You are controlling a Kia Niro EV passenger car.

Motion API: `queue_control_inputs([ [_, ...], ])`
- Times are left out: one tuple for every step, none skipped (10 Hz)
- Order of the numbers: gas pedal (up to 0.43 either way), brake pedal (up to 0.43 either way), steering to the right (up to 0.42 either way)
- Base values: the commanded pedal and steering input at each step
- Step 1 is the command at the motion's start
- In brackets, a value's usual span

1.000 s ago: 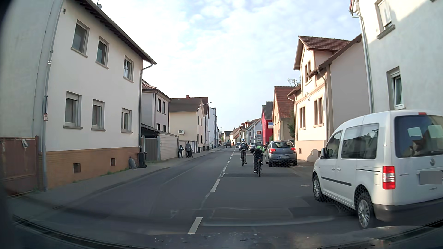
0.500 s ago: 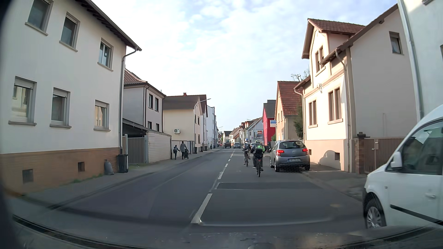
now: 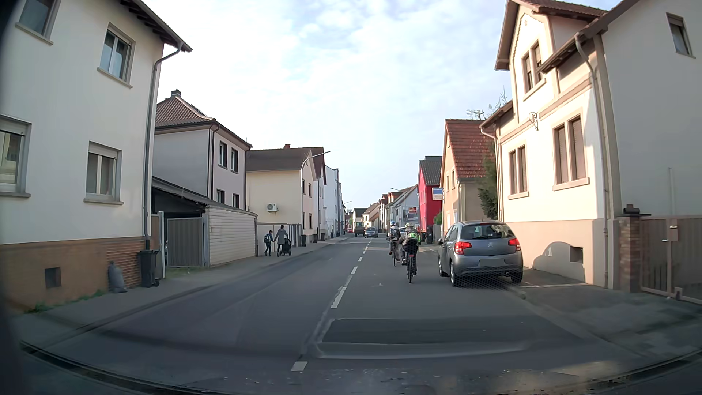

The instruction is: Follow the waypoints while adhering to traffic rules and regulations

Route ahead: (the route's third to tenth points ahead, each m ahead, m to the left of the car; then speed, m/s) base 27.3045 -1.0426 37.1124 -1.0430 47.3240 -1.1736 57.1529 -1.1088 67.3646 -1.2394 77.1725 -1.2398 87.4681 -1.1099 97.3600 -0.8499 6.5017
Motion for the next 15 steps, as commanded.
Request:
queue_control_inputs([
  [0.087,0.0,0.0],
  [0.087,0.0,0.0],
  [0.087,0.0,-0.001],
  [0.087,0.0,0.0],
  [0.087,0.0,0.0],
  [0.087,0.0,0.0],
  [0.087,0.0,0.0],
  [0.087,0.0,0.002],
  [0.087,0.0,0.003],
  [0.087,0.0,0.004],
  [0.087,0.0,0.005],
  [0.087,0.0,0.004],
  [0.087,0.0,0.004],
  [0.087,0.0,0.004],
  [0.087,0.0,0.003],
])
